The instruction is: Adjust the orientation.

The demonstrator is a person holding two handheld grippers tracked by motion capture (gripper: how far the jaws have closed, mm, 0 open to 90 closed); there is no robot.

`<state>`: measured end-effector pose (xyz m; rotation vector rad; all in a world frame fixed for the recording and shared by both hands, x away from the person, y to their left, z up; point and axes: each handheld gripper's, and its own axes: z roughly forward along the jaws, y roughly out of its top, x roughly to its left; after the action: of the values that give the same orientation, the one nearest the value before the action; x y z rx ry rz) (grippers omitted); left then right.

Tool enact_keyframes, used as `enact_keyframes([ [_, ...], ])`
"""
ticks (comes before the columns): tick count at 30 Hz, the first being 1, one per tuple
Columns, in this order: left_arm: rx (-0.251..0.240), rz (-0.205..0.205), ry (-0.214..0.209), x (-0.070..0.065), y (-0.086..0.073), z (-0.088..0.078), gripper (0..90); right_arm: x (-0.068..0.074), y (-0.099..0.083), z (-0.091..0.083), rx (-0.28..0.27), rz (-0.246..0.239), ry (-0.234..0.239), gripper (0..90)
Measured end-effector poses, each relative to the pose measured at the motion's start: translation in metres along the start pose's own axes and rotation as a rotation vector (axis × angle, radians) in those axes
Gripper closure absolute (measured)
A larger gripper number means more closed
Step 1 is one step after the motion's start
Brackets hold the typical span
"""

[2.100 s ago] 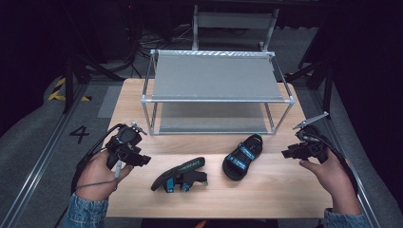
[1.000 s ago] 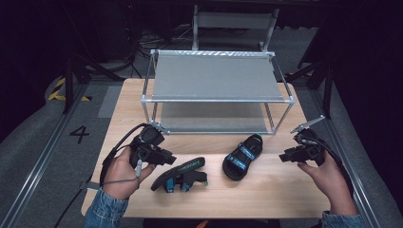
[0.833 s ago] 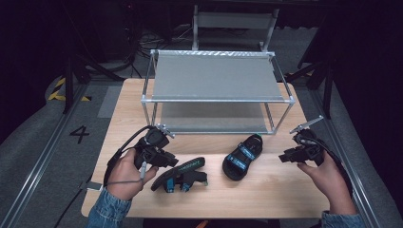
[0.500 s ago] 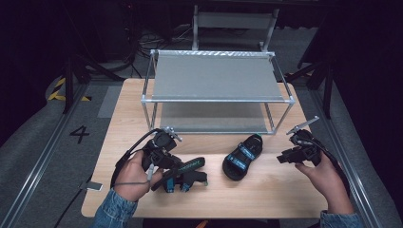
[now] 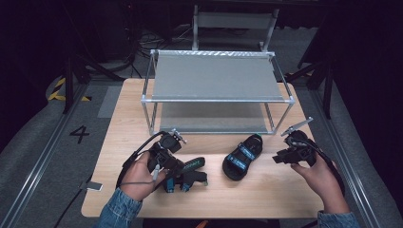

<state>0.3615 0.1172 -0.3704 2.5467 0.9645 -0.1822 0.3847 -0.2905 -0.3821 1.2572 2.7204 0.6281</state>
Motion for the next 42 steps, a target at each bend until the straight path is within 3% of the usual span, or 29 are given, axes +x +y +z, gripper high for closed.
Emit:
enact_keyframes([
  [6, 0.027, -0.016, 0.05, 0.003, 0.0, 0.005, 89.6, 0.003, 0.001, 0.001, -0.003, -0.009, 0.0, 66.6],
  [8, 0.025, -0.018, 0.034, 0.005, 0.0, 0.005, 89.7, 0.004, 0.001, 0.001, -0.002, -0.012, -0.002, 66.6],
  [15, 0.019, -0.014, 0.067, 0.009, 0.003, 0.002, 89.8, 0.003, -0.004, -0.002, -0.012, -0.004, -0.011, 66.7],
  [19, 0.012, -0.025, 0.059, 0.016, 0.006, 0.001, 89.8, 0.001, -0.012, -0.007, -0.019, 0.016, -0.017, 66.6],
  [30, -0.006, -0.057, 0.144, 0.034, 0.014, -0.003, 89.7, 0.0, -0.027, -0.008, -0.004, 0.043, -0.029, 65.8],
  [35, -0.008, -0.073, 0.16, 0.045, 0.016, -0.002, 89.3, 0.0, -0.033, -0.008, -0.002, 0.054, -0.036, 65.5],
  [42, 0.009, -0.13, 0.254, 0.064, 0.021, 0.006, 87.3, -0.001, -0.044, -0.009, 0.002, 0.071, -0.042, 64.5],
])
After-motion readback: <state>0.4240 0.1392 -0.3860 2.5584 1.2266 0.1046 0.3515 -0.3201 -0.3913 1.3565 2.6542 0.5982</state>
